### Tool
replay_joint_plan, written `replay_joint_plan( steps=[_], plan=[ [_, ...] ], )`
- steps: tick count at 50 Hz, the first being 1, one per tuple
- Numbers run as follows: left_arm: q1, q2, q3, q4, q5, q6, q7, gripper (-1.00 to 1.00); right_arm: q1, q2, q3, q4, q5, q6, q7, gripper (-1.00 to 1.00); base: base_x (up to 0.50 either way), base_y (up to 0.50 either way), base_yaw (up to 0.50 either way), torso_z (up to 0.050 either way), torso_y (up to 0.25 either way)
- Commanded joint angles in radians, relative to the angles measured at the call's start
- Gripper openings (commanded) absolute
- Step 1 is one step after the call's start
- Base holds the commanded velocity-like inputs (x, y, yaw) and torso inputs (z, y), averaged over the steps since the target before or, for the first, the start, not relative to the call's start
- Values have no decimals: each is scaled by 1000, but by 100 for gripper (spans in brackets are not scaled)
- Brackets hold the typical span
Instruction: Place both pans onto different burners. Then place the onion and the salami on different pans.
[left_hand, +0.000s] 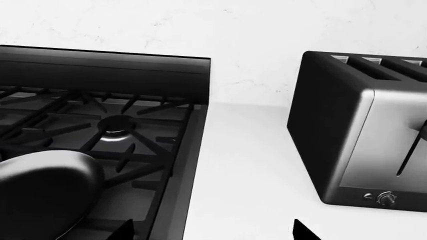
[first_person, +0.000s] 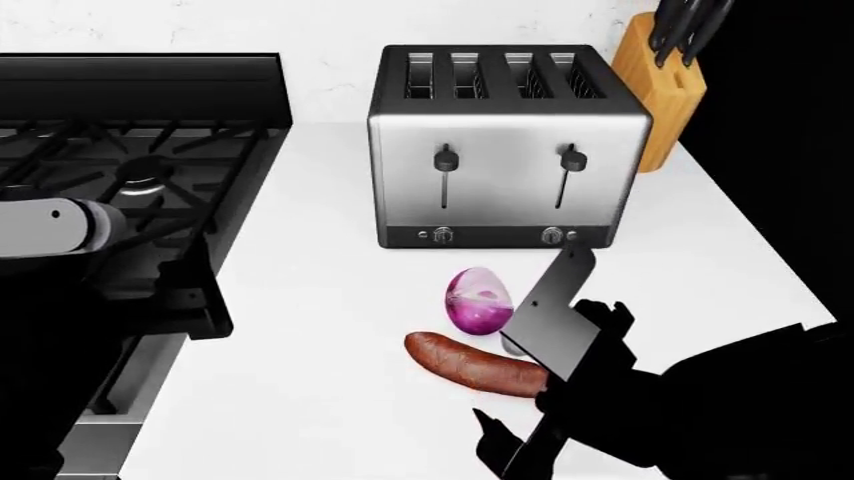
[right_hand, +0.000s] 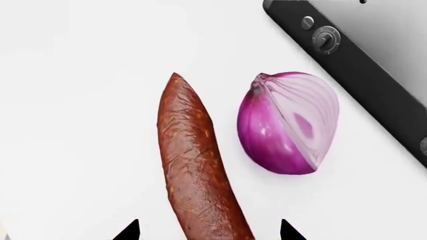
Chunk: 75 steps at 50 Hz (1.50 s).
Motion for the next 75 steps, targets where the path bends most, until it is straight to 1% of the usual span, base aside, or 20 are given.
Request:
replay_joint_plan(
  steps=[1, 22, 23, 40, 51, 58, 63, 69, 75],
  plan=[
    [5, -3, -3, -1, 1, 3, 3, 100, -13, -2, -21, 11, -46, -13, -38, 100, 0, 0, 0, 0, 0],
    [19, 0, -4, -3, 17, 7, 13, 100, -27, -1, -58, 47, -124, -42, -101, 100, 0, 0, 0, 0, 0],
    [19, 1, -3, -4, 17, 7, 13, 100, -28, -1, -59, 46, -124, -43, -99, -100, 0, 0, 0, 0, 0],
    [25, 2, -4, -1, 22, 12, 15, 100, -36, -5, -71, -22, -59, -41, -30, -100, 0, 0, 0, 0, 0],
    [23, 2, -4, -4, 22, 14, 18, 100, 28, -4, -54, -116, 113, -45, 137, -100, 0, 0, 0, 0, 0],
    [12, 3, 2, -6, 17, 13, 15, 100, 67, -1, -59, -155, 190, -56, 208, -100, 0, 0, 0, 0, 0],
    [18, 5, 2, -7, 22, 15, 21, 100, 124, 33, -30, -167, 266, -95, 277, -100, 0, 0, 0, 0, 0],
    [16, 7, 7, -8, 21, 13, 21, 100, 177, 96, 2, -210, 366, -164, 404, -100, 0, 0, 0, 0, 0],
    [2, 11, 21, -19, 29, 4, 26, 100, 194, 162, 43, -261, 434, -245, 494, -100, 0, 0, 0, 0, 0]
  ],
)
